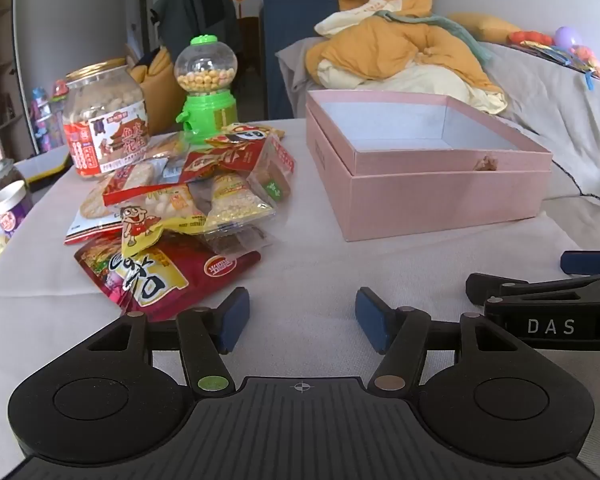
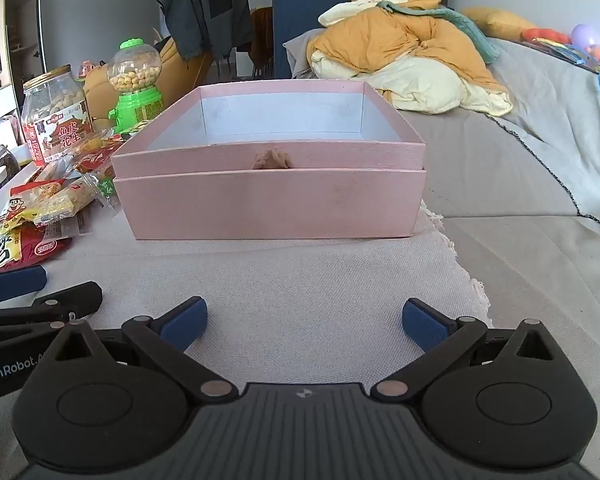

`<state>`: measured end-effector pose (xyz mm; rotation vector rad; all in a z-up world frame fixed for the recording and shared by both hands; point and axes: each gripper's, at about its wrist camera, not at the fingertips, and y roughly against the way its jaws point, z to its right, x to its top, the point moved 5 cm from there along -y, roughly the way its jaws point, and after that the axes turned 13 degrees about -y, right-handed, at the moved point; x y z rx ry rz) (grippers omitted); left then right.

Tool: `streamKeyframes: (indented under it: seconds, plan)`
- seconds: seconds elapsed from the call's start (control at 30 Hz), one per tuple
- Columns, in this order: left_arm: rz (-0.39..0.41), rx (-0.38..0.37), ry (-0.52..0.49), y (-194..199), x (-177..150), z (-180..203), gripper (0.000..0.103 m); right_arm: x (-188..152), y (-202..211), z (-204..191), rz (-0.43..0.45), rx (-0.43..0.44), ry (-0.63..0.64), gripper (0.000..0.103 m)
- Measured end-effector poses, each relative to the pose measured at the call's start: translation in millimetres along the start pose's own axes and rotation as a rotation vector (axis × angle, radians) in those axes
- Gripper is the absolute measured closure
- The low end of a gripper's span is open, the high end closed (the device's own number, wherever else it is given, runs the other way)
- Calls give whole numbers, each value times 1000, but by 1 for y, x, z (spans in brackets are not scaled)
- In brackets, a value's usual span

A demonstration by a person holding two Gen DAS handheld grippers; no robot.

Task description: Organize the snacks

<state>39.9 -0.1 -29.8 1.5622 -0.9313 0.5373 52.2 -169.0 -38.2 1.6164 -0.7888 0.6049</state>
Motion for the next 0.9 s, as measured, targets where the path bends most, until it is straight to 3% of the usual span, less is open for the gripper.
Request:
streamKeyframes:
  seconds: [0.9]
  plan:
    - [-4, -7, 8, -1, -1, -2, 37, -1, -1, 0, -7, -1, 0, 0]
